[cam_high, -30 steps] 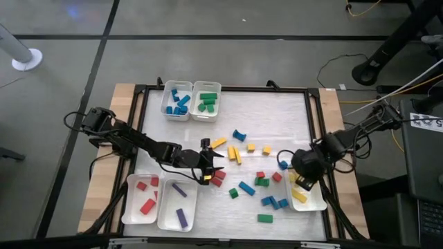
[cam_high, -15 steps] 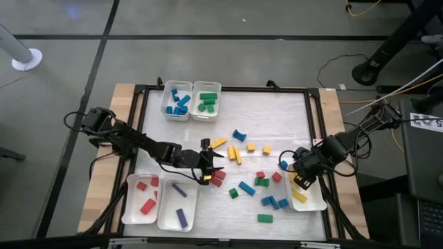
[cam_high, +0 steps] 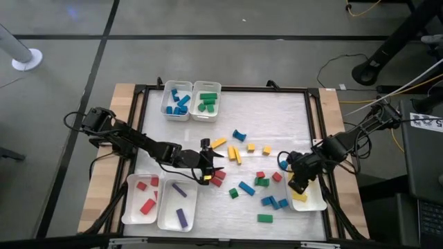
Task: Sort blocks
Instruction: Put the green block into the top right white bin
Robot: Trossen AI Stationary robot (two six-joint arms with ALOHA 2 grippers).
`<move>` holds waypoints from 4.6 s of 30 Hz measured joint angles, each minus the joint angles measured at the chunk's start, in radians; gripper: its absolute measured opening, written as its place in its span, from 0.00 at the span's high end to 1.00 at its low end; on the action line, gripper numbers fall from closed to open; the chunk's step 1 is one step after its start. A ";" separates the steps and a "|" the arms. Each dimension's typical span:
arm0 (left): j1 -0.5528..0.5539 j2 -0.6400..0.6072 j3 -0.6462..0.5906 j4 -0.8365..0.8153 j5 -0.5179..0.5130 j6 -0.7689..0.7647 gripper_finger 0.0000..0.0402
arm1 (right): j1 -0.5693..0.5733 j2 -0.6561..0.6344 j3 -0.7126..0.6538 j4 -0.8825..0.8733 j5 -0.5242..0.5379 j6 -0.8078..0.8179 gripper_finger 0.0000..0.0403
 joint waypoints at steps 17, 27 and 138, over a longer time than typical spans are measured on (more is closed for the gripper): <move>0.000 0.000 0.000 -0.002 0.000 0.000 0.51 | 0.000 0.041 0.000 0.441 0.467 -0.422 0.65; 0.000 0.000 0.000 -0.027 0.000 0.000 0.51 | 0.000 0.196 0.000 0.443 0.508 -0.438 0.65; 0.000 0.000 0.000 -0.052 0.000 0.000 0.51 | -0.098 0.553 -0.118 0.434 0.254 -0.660 0.67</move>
